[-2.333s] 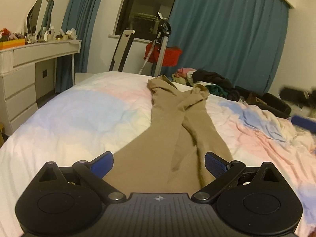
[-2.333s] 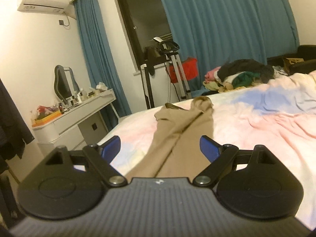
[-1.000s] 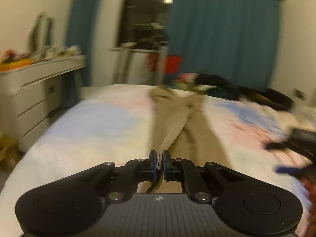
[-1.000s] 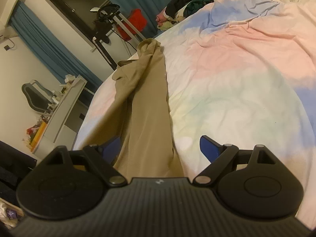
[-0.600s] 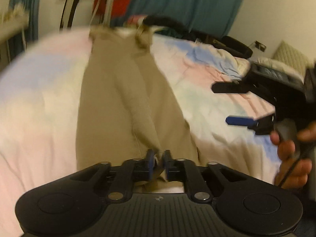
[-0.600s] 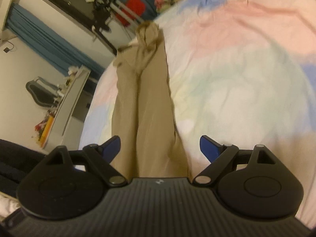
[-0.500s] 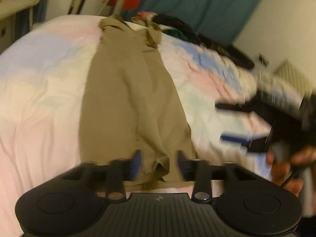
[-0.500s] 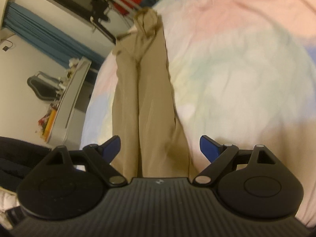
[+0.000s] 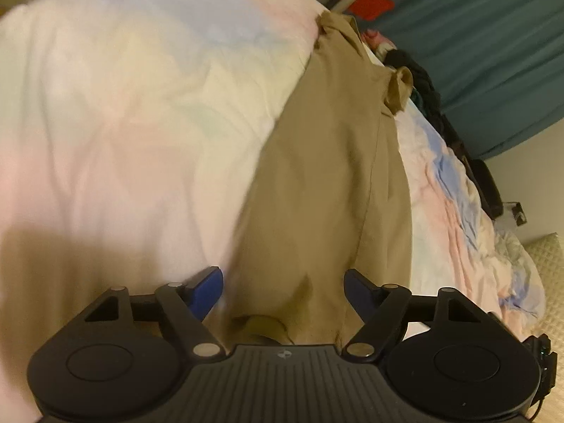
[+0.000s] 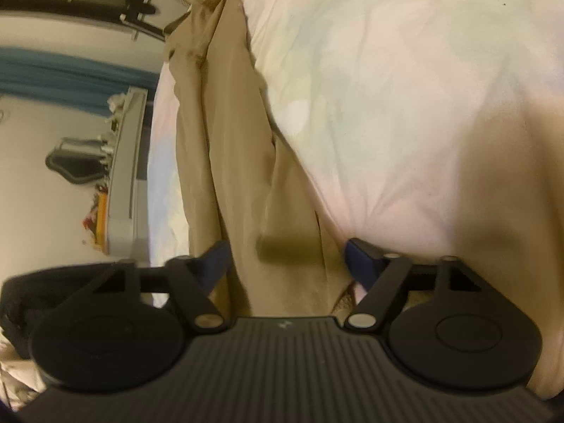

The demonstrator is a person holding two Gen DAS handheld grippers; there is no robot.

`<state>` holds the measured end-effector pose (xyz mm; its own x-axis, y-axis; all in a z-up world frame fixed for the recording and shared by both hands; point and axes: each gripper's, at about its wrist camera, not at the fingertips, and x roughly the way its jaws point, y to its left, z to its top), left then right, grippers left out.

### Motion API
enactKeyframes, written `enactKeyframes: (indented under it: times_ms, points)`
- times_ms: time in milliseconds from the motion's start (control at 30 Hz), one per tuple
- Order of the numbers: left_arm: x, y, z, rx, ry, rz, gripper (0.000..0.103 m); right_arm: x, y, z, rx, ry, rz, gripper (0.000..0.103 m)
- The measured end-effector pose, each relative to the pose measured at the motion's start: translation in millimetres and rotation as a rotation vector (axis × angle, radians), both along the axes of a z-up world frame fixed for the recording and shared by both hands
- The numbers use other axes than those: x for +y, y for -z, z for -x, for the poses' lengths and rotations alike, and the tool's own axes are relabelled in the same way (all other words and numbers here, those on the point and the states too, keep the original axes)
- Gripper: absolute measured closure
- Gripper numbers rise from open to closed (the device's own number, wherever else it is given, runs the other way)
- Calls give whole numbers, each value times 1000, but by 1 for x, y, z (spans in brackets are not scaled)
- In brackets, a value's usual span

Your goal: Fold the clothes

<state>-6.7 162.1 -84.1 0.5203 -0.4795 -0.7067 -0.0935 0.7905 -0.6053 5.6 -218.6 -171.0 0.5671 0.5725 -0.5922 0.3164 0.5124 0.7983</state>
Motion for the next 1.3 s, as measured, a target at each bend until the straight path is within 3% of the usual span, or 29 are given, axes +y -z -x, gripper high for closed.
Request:
enactKeyframes:
  times_ms: [67,133,200,300,400,433,467,533,667,767,933,1067,1167,1300]
  points:
    - [-2,2,2,2,30,36,32,4,0,2,-5,-31,9,40]
    - [-3,3,4,13,29,24,49,7,-1,3,-7,-57,28,44]
    - [1,6,3,37,4,12,80,10,-1,3,-7,-82,59,46]
    - [10,11,1,63,-37,29,92,20,-6,1,-23,-136,131,46]
    - [13,9,3,31,-42,35,96,35,-15,2,-57,-208,235,50]
    - [14,6,5,12,-41,41,96,42,-21,5,-73,-236,291,62]
    - [15,3,8,-9,-42,57,96,50,-26,8,-89,-265,348,82]
    - [19,-3,16,-40,-43,102,97,50,-35,14,-104,-255,352,92]
    - [32,-23,33,-90,-64,182,99,34,-69,26,-177,-187,302,93]
    - [41,-44,38,-140,-87,264,99,13,-111,32,-266,-141,254,94]
    - [40,-97,49,-258,-45,314,99,-23,-174,47,-408,-92,192,94]
    - [15,-123,69,-337,-2,295,99,-33,-177,83,-455,-84,163,94]
    - [5,-118,98,-340,-6,309,99,-40,-180,110,-489,-79,141,94]
    - [0,-106,136,-336,-17,321,99,-40,-159,146,-464,-75,109,94]
